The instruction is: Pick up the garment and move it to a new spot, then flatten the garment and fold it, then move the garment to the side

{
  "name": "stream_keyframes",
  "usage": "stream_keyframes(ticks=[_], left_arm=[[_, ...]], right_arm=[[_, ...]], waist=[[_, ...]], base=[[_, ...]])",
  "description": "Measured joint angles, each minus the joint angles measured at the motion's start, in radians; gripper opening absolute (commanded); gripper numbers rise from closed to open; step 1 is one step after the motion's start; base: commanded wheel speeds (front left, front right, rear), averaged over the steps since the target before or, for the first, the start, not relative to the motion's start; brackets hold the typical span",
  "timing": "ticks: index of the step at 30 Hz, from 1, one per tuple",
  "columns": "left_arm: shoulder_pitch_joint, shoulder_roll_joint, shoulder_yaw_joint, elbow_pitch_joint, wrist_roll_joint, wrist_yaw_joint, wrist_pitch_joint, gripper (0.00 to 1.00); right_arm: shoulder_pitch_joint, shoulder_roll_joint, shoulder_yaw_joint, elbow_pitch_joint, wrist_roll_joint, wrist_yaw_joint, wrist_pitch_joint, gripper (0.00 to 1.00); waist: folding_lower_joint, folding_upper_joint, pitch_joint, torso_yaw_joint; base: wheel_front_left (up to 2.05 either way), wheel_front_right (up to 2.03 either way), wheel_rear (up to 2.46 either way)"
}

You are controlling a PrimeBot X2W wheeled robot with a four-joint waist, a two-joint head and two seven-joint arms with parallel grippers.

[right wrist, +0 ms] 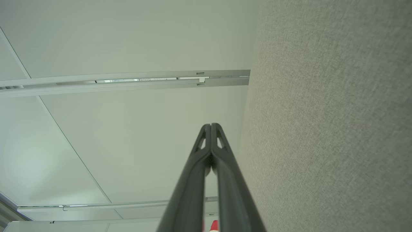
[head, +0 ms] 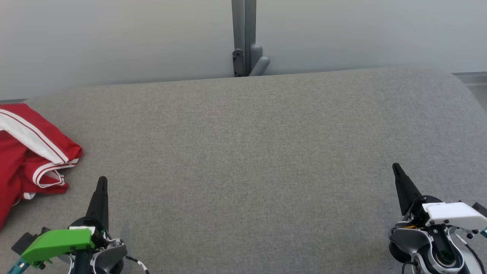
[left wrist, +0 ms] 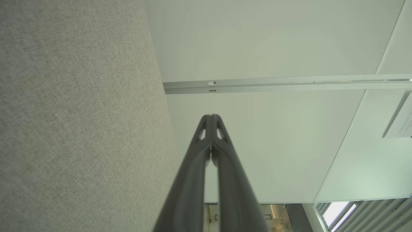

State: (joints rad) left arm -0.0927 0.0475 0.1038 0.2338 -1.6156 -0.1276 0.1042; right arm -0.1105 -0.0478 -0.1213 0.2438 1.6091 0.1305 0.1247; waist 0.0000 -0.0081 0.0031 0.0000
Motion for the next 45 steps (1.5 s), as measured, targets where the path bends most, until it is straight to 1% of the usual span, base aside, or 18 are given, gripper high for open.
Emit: stream_keyframes(ticks=[45], left_arm=[[0.000, 0.000, 0.000, 0.000, 0.000, 0.000, 0.000, 0.00]], right_arm=[[0.000, 0.000, 0.000, 0.000, 0.000, 0.000, 0.000, 0.00]], waist=[[0.0000, 0.0000, 0.000, 0.000]], base=[[0.00, 0.00, 0.00]])
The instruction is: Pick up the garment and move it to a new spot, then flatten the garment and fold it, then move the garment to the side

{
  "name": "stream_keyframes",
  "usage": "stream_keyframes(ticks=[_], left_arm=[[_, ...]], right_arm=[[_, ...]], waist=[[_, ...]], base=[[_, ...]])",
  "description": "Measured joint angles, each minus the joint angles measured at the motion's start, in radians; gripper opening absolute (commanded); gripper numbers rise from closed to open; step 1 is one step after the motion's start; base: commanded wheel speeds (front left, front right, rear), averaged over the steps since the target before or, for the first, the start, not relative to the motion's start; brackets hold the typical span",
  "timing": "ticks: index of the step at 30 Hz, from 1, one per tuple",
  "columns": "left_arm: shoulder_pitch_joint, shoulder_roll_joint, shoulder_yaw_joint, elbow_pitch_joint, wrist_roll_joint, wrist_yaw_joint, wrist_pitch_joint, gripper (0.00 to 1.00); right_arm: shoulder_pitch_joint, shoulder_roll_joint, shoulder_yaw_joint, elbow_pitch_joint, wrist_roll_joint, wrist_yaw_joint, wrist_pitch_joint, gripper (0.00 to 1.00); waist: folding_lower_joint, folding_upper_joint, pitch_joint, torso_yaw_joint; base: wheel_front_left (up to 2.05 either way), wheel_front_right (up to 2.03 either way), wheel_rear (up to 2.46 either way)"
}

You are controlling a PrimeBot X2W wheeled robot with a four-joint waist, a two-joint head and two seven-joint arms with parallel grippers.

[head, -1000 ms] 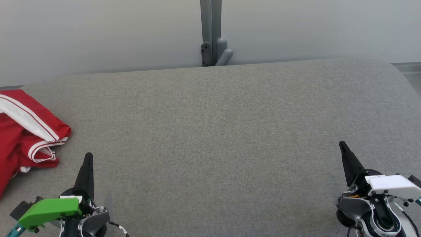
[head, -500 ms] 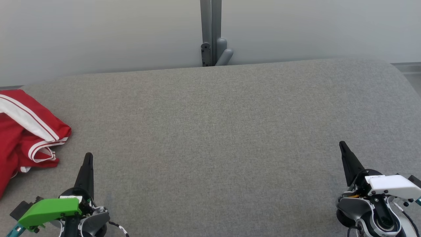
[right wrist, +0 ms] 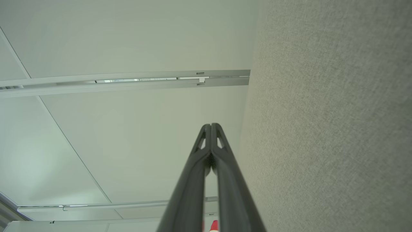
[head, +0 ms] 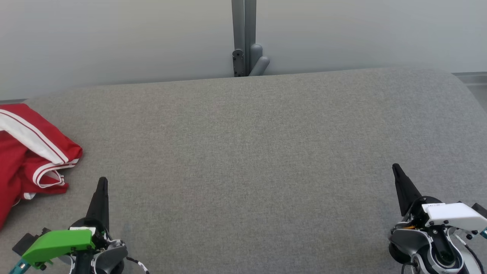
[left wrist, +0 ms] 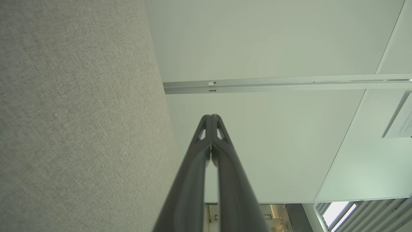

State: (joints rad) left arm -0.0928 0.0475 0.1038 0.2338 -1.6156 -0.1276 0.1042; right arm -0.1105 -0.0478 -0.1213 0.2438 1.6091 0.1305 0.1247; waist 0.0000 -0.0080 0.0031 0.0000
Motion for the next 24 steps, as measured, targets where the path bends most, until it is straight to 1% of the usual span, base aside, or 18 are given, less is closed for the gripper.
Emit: stream_keyframes(ticks=[1, 6, 9, 12, 18, 24], left_arm=[[0.002, -0.001, -0.001, 0.004, 0.000, 0.000, 0.000, 1.00], [0.023, -0.005, -0.008, 0.038, 0.003, 0.004, -0.007, 1.00], [0.023, -0.004, -0.012, 0.039, 0.033, 0.004, -0.022, 1.00], [0.023, -0.003, -0.010, 0.040, 0.093, 0.004, -0.036, 1.00], [0.023, -0.003, -0.012, 0.043, 0.245, 0.004, -0.063, 1.00], [0.023, -0.003, -0.014, 0.051, 0.372, 0.005, -0.089, 1.00]], right_arm=[[0.001, 0.001, 0.000, 0.004, 0.000, 0.000, 0.000, 1.00], [0.028, 0.008, 0.007, 0.037, -0.006, 0.000, -0.004, 1.00], [0.027, 0.004, 0.022, 0.037, -0.030, 0.000, -0.022, 1.00], [0.026, -0.001, 0.032, 0.040, -0.076, 0.000, -0.038, 1.00], [0.023, -0.005, 0.039, 0.040, -0.205, 0.000, -0.066, 1.00], [0.018, -0.006, 0.048, 0.040, -0.328, 0.000, -0.093, 1.00]], waist=[[0.0000, 0.0000, 0.000, 0.000], [0.0000, 0.0001, 0.001, 0.000], [0.0000, 0.0001, 0.001, 0.000], [0.0000, 0.0001, 0.003, 0.000], [0.0000, 0.0001, 0.006, -0.001], [0.0000, 0.0001, 0.009, -0.002]], base=[[0.00, 0.00, 0.00], [0.00, 0.00, 0.00], [0.00, 0.00, 0.00], [0.00, 0.00, 0.00], [0.00, 0.00, 0.00], [0.00, 0.00, 0.00]])
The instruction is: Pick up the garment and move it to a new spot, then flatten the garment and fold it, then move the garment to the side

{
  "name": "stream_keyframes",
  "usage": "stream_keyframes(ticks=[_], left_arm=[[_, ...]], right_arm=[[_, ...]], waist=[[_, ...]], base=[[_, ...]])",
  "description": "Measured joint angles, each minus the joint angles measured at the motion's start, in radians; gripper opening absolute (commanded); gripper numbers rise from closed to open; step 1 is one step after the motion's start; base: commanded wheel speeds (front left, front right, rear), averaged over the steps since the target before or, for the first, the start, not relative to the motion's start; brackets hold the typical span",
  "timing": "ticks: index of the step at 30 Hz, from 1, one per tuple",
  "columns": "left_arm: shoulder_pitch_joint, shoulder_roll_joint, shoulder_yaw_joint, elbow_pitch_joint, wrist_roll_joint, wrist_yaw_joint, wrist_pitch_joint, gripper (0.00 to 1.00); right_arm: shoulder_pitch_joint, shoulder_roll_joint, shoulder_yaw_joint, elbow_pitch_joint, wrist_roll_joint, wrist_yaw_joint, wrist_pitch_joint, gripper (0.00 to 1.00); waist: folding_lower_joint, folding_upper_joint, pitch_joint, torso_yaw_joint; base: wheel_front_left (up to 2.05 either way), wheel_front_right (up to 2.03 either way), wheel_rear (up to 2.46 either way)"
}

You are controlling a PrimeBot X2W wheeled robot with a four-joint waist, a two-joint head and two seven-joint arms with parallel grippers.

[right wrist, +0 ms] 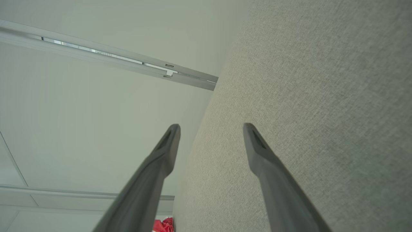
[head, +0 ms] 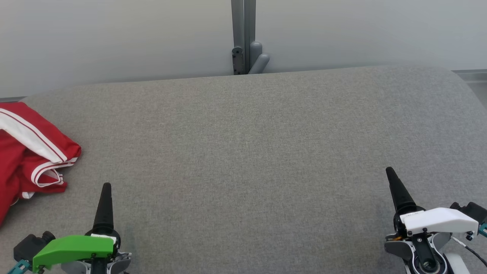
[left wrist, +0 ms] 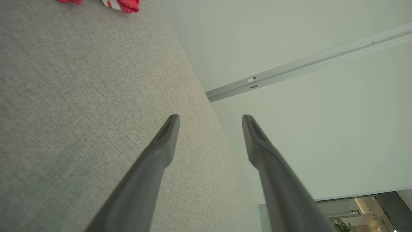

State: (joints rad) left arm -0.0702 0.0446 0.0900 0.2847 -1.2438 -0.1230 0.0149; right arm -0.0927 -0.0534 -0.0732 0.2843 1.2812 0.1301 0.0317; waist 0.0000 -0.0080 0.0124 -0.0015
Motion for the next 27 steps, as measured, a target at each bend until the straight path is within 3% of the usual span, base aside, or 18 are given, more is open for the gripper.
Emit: stream_keyframes(ticks=[27], left_arm=[[0.003, -0.001, -0.010, 0.006, 0.421, 0.005, -0.095, 1.00]], right_arm=[[-0.006, -0.007, 0.031, 0.010, -0.402, 0.000, -0.100, 1.00]], waist=[[0.0000, 0.0000, 0.005, 0.002]], base=[[0.00, 0.00, 0.00]])
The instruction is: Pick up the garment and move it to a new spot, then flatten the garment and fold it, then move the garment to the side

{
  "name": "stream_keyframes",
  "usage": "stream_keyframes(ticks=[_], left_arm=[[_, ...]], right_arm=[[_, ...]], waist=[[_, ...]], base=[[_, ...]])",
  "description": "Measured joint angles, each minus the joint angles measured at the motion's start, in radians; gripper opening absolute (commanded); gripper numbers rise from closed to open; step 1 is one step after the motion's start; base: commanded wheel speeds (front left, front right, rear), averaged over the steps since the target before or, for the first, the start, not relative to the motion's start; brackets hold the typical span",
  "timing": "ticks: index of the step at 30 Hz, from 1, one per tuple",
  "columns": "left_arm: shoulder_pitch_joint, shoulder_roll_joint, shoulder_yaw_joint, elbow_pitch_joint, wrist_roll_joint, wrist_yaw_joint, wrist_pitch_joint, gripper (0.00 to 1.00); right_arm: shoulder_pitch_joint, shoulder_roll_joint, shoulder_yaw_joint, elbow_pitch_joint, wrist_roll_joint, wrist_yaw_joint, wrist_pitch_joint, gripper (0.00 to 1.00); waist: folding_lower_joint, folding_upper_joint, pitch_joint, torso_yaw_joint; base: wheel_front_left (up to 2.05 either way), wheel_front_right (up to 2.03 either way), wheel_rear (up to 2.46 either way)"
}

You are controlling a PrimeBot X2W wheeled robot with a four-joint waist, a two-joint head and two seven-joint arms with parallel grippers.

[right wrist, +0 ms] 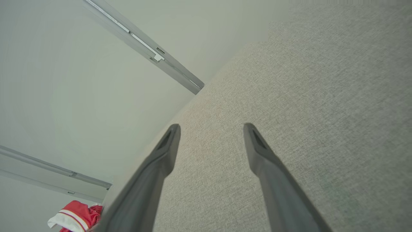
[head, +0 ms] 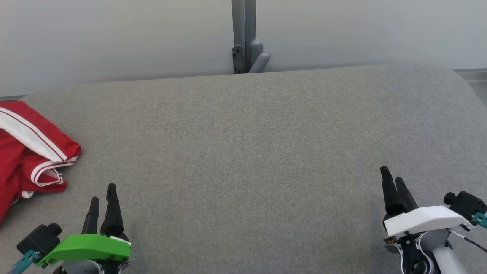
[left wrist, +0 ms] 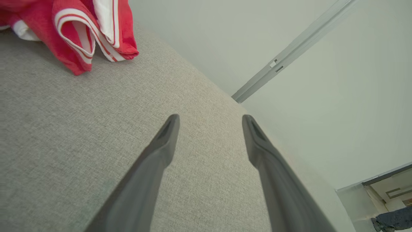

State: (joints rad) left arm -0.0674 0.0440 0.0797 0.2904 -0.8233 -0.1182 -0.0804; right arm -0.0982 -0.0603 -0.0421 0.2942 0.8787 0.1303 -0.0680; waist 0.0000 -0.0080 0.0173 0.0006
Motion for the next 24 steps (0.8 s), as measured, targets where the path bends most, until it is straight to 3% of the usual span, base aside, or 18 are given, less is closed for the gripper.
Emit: stream_keyframes(ticks=[24], left_arm=[[0.020, 0.000, -0.015, 0.014, 0.308, 0.004, -0.070, 1.00]], right_arm=[[0.001, -0.004, 0.028, -0.023, -0.304, 0.000, -0.075, 1.00]], waist=[[0.0000, 0.0000, -0.003, -0.011]], base=[[0.00, 0.00, 0.00]])
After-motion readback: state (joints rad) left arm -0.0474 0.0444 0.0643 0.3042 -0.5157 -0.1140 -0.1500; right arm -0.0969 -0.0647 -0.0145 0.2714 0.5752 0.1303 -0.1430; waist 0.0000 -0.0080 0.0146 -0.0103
